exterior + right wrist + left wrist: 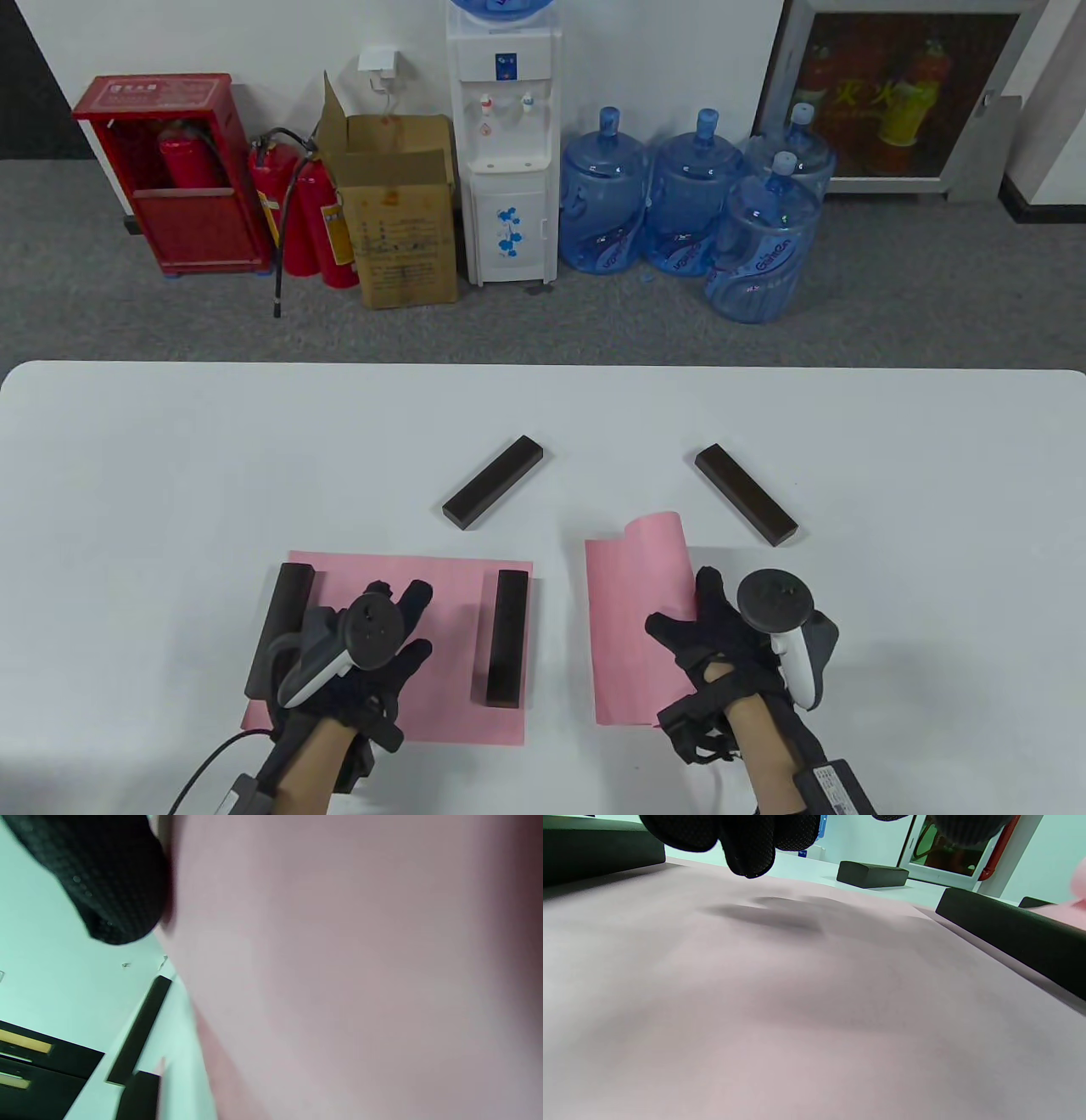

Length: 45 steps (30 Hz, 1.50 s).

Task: Unroll papers and secure with paperweights

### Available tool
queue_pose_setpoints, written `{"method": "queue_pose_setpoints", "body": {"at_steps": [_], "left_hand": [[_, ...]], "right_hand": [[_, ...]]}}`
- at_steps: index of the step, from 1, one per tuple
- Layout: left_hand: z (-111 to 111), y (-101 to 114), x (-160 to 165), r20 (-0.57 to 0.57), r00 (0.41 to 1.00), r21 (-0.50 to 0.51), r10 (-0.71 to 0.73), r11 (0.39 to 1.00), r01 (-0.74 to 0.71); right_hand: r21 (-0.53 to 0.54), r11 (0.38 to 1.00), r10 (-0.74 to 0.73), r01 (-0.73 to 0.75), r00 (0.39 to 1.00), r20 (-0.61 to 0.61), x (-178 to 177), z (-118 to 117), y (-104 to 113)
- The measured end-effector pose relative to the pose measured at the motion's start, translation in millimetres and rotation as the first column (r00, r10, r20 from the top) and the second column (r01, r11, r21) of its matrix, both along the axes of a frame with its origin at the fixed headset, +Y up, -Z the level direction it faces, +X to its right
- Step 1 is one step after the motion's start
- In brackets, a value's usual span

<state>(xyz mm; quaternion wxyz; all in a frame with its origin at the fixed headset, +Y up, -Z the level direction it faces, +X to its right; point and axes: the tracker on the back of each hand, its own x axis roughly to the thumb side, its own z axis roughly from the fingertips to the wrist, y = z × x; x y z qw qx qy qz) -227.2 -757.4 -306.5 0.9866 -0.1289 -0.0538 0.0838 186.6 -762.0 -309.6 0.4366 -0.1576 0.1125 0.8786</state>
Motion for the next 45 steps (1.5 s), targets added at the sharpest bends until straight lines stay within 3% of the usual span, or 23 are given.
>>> {"method": "queue_pose_setpoints", "body": {"at_steps": [7, 11, 15, 20, 23, 29, 32, 37, 41, 45], "left_hand": [[5, 14, 30, 0.046, 0.999, 0.052, 0.0, 0.999, -0.003], [8, 26, 76, 0.087, 0.995, 0.051, -0.055, 0.997, 0.05], [1, 32, 130, 0.106, 0.984, -0.038, -0.144, 0.988, 0.149], [-5, 18, 189, 0.157, 0.972, -0.098, -0.176, 0.976, 0.192], [-7, 3, 216, 0.193, 0.945, -0.13, -0.263, 0.948, 0.291], [-6, -16, 231, 0.215, 0.92, -0.178, -0.327, 0.913, 0.366], [-7, -16, 230, 0.215, 0.93, -0.166, -0.298, 0.927, 0.336], [-7, -17, 229, 0.224, 0.927, -0.163, -0.302, 0.926, 0.341], [-6, -16, 229, 0.225, 0.928, -0.166, -0.298, 0.927, 0.337], [-7, -17, 228, 0.228, 0.93, -0.165, -0.29, 0.93, 0.33]], "right_hand": [[-0.008, 0.998, -0.059, 0.059, 0.998, 0.003, 6, 4, -9], [-0.011, 0.999, -0.04, 0.039, 0.999, -0.019, 2, 5, -9], [-0.015, 0.999, -0.039, 0.038, 0.999, -0.034, -2, 6, -10], [-0.014, 0.999, -0.051, 0.051, 0.998, -0.042, -3, 6, -11], [-0.013, 0.998, -0.06, 0.059, 0.997, -0.04, -2, 7, -11], [-0.01, 0.998, -0.056, 0.056, 0.998, -0.038, -1, 8, -12], [-0.004, 0.999, -0.032, 0.032, 0.999, -0.032, -1, 9, -11], [0.072, 0.985, 0.158, -0.157, 0.987, -0.011, -9, 14, -1], [0.198, 0.881, 0.447, -0.429, 0.893, -0.056, -26, 19, 8], [0.354, 0.768, 0.606, -0.533, 0.784, -0.134, -46, 24, 12]]}}
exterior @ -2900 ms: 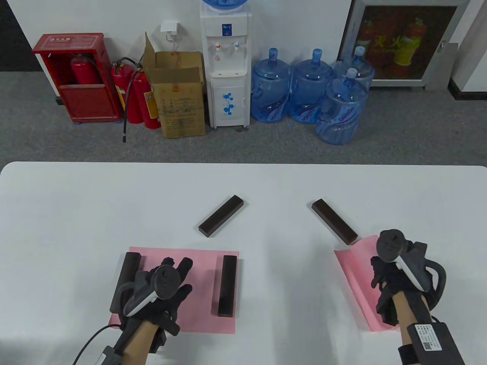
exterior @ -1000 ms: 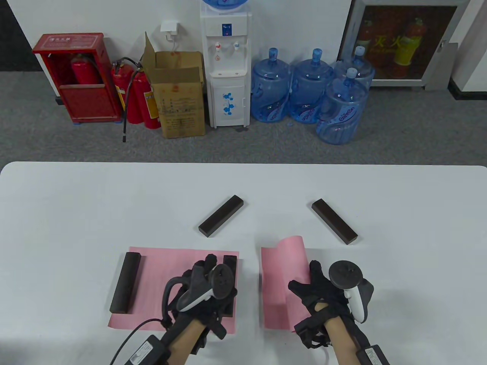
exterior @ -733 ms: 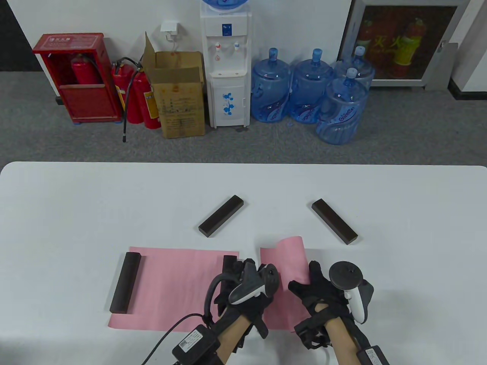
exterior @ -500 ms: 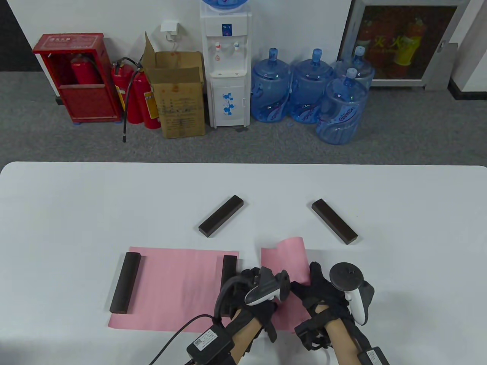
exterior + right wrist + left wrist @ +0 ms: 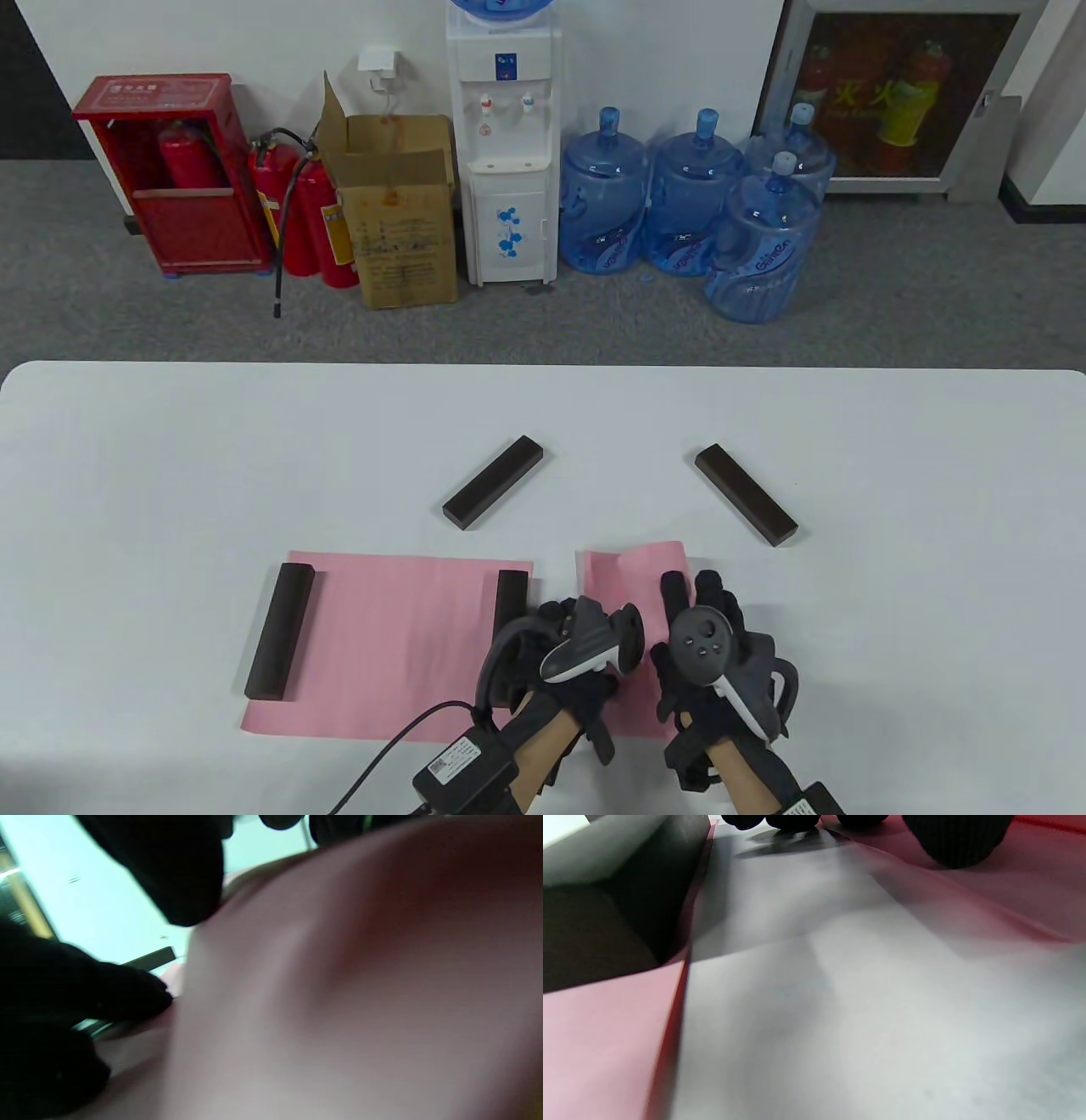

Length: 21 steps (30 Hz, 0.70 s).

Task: Unroll papers and secure with paperweights

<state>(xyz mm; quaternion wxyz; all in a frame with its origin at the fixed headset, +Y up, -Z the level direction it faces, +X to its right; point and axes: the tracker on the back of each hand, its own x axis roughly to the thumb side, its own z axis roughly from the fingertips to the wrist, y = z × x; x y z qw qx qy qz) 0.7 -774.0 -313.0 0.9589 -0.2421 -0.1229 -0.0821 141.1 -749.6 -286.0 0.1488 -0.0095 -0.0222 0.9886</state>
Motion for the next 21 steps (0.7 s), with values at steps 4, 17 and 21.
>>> {"method": "queue_pose_setpoints", "body": {"at_steps": [4, 17, 21], "left_hand": [[0, 0, 0, 0.002, 1.0, 0.001, 0.004, 1.0, -0.004], [0, 1, -2, 0.017, 1.0, 0.007, 0.016, 1.0, -0.017], [0, 1, -4, 0.015, 1.0, 0.001, 0.011, 1.0, -0.011]], "right_hand": [[-0.044, 0.987, 0.143, -0.151, 0.976, -0.162, -12, -1, -6], [-0.282, 0.884, 0.401, -0.374, 0.915, 0.042, 29, -22, -16], [-0.339, 0.855, 0.454, -0.392, 0.882, 0.124, 51, -29, -16]]}}
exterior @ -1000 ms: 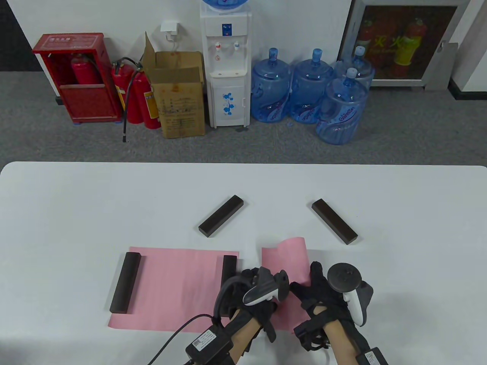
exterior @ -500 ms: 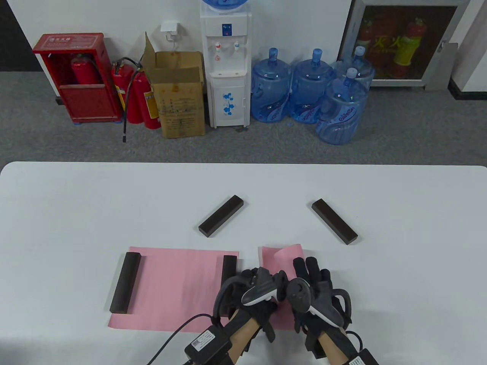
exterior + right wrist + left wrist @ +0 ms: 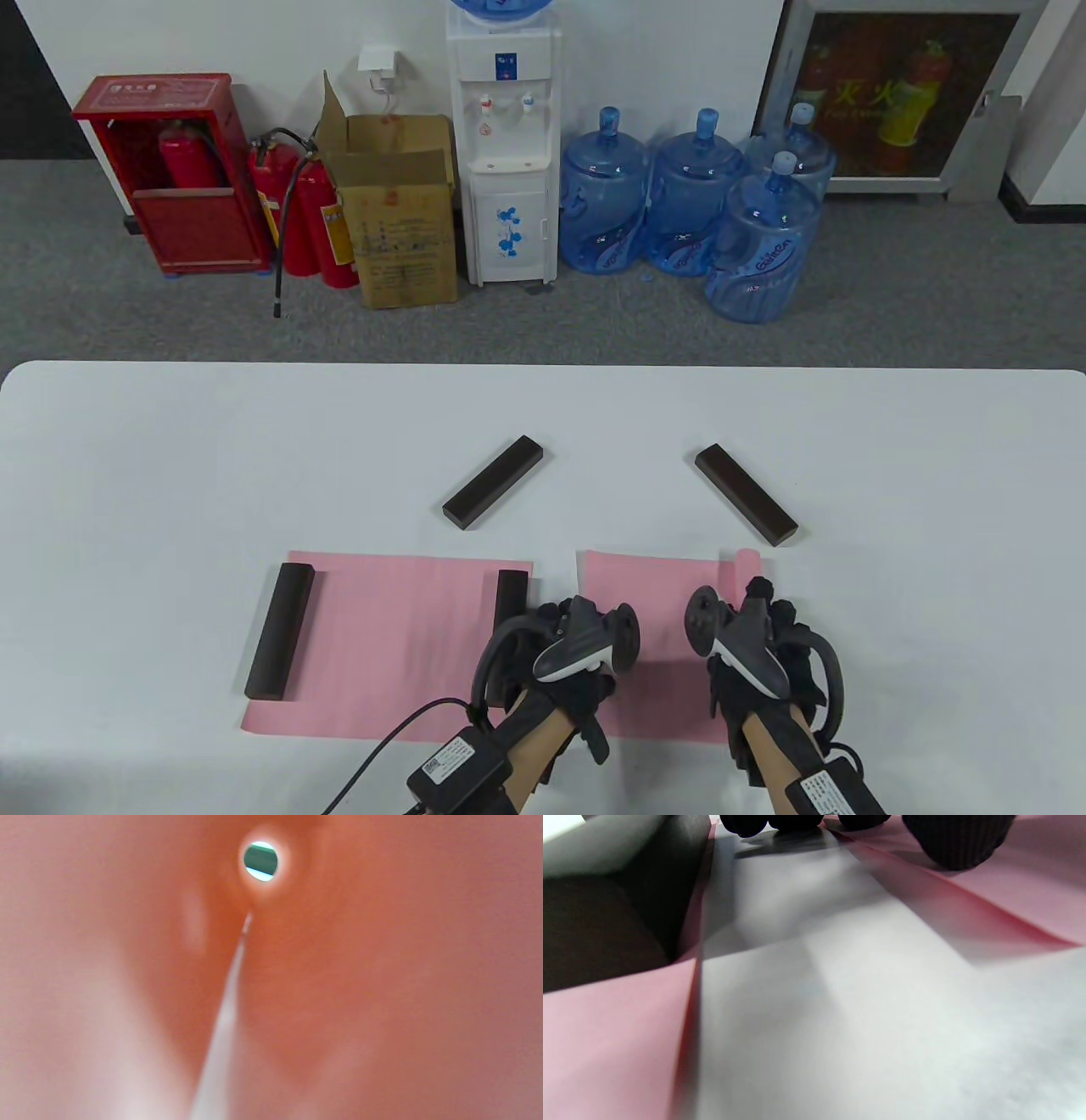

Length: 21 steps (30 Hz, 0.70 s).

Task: Unroll papers and secure with paperweights

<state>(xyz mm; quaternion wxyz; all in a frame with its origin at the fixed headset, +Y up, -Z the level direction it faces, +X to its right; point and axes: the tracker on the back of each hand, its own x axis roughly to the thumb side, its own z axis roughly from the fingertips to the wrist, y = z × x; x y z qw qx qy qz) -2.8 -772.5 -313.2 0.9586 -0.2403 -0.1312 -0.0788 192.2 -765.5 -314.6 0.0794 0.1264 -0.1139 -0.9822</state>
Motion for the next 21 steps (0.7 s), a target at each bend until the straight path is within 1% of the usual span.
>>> {"method": "queue_pose_setpoints", "body": {"at_steps": [5, 9, 10, 15, 18, 21], "left_hand": [[0, 0, -1, 0.005, 1.0, 0.005, 0.002, 1.0, -0.002], [0, 0, -1, 0.003, 1.0, 0.009, 0.001, 1.0, -0.001], [0, 0, -1, 0.003, 1.0, 0.009, -0.001, 1.0, 0.001], [0, 0, 0, 0.002, 1.0, 0.007, -0.003, 1.0, 0.003], [0, 0, 0, 0.002, 1.0, 0.007, -0.004, 1.0, 0.004], [0, 0, 0, 0.003, 1.0, 0.007, -0.012, 1.0, 0.012]], "right_hand": [[-0.037, 0.999, 0.03, -0.027, 0.997, 0.066, 34, -5, 2], [-0.035, 0.997, -0.063, 0.068, 0.99, 0.125, 64, -6, 6], [-0.017, 0.997, -0.074, 0.077, 0.988, 0.136, 70, -6, 7], [0.009, 1.0, -0.027, 0.026, 0.992, 0.124, 87, -3, 13], [-0.003, 1.0, -0.003, 0.004, 0.992, 0.124, 96, -1, 10], [-0.017, 0.999, -0.042, 0.045, 0.991, 0.129, 107, 2, -2]]}}
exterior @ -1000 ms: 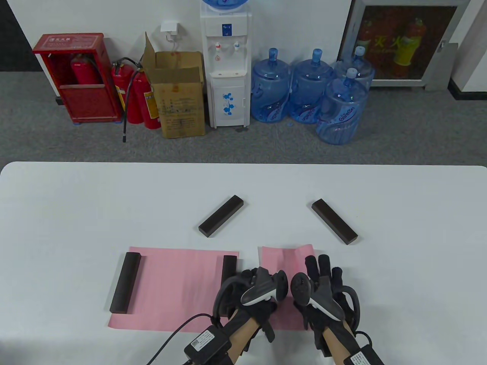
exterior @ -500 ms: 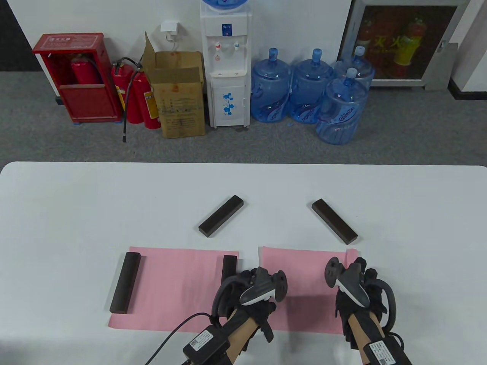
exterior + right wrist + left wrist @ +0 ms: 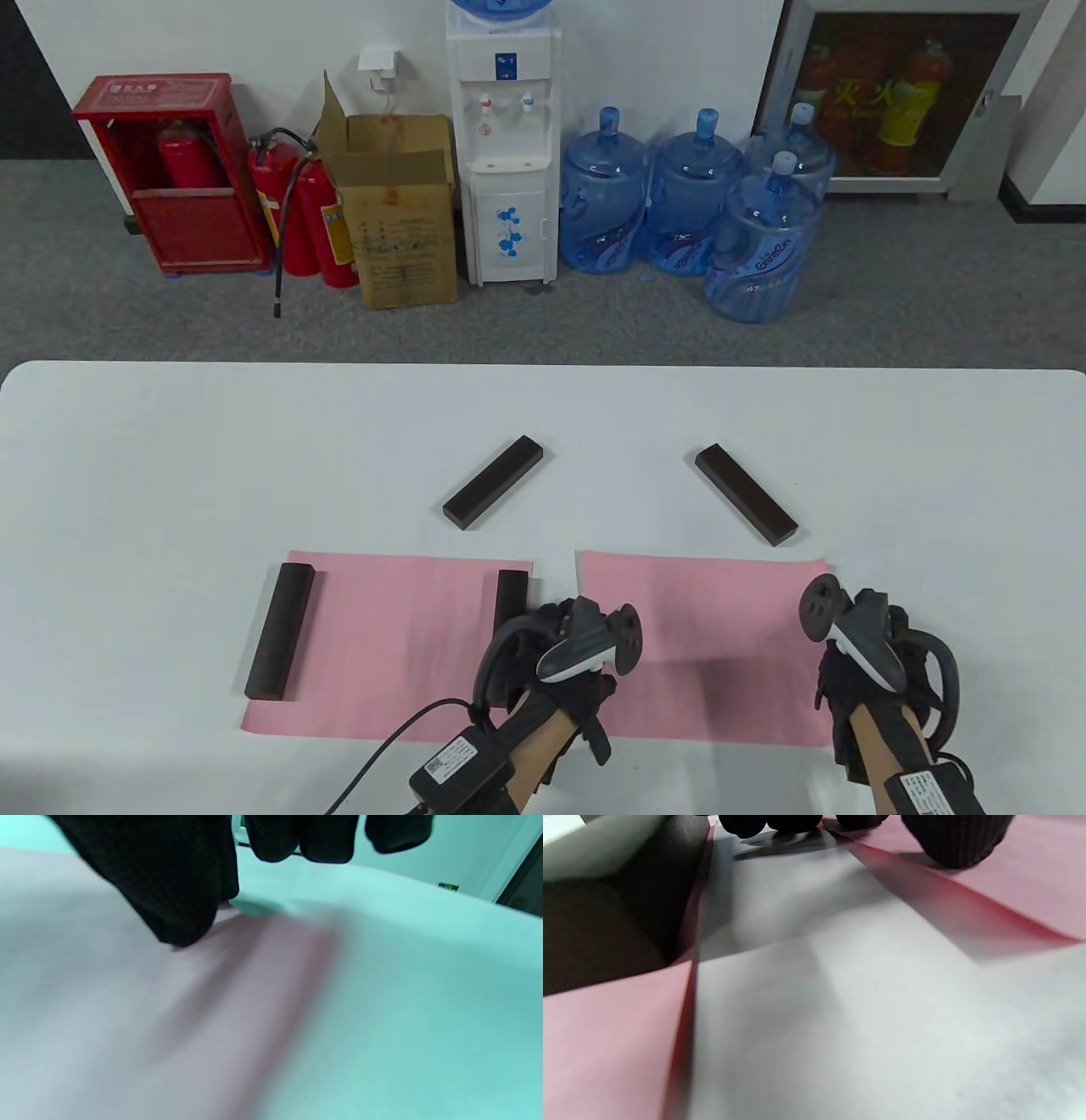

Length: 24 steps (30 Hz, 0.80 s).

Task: Unroll papers and secure with paperweights

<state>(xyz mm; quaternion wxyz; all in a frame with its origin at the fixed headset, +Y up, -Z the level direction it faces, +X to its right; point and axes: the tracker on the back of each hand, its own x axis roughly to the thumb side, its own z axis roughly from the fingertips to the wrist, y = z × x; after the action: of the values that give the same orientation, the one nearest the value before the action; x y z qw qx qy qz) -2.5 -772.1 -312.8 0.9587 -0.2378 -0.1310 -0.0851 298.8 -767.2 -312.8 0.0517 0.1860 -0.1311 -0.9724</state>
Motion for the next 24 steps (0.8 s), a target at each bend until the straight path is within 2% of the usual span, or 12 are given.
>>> {"method": "queue_pose_setpoints", "body": {"at_steps": [2, 3, 6, 8, 10, 12, 14, 16, 18, 21, 24], "left_hand": [[0, 0, 1, 0.0, 1.0, 0.003, -0.005, 1.0, 0.005], [1, 0, 2, 0.004, 1.0, 0.003, -0.021, 1.0, 0.021], [0, 2, 2, 0.004, 0.999, -0.005, -0.035, 0.999, 0.035], [-3, 5, 3, 0.0, 0.998, -0.045, -0.061, 0.997, 0.061], [-9, 12, 3, 0.003, 0.999, -0.094, -0.048, 0.994, 0.048], [-19, 25, 1, -0.021, 1.0, -0.094, 0.011, 0.995, -0.013], [-34, 42, -5, -0.05, 0.996, -0.067, 0.07, 0.995, -0.073], [-58, 70, -18, -0.125, 0.986, 0.014, 0.112, 0.994, -0.111], [-81, 87, -31, -0.173, 0.977, 0.099, 0.126, 0.989, -0.11], [-117, 95, -50, -0.253, 0.962, 0.163, 0.1, 0.985, -0.06], [-152, 83, -65, -0.32, 0.947, 0.182, 0.038, 0.983, 0.022]], "right_hand": [[0.037, 0.995, -0.094, 0.094, 0.996, -0.009, 6, 2, -2], [0.013, 0.994, -0.11, 0.11, 0.994, 0.012, 10, 2, -1], [0.018, 0.991, -0.13, 0.13, 0.992, -0.006, 12, 3, -2], [0.014, 0.992, -0.123, 0.123, 0.992, -0.008, 11, 3, -2], [0.015, 0.993, -0.119, 0.119, 0.993, -0.018, 10, 3, -2], [0.014, 0.993, -0.117, 0.117, 0.993, -0.022, 9, 3, -2], [0.014, 0.993, -0.115, 0.116, 0.993, -0.024, 9, 3, -3], [0.017, 0.993, -0.121, 0.121, 0.992, -0.027, 9, 4, -2], [0.018, 0.991, -0.131, 0.132, 0.991, -0.029, 10, 4, -3], [0.022, 0.988, -0.153, 0.154, 0.988, -0.024, 13, 4, -3], [0.022, 0.986, -0.165, 0.165, 0.986, -0.024, 14, 4, -3]]}}
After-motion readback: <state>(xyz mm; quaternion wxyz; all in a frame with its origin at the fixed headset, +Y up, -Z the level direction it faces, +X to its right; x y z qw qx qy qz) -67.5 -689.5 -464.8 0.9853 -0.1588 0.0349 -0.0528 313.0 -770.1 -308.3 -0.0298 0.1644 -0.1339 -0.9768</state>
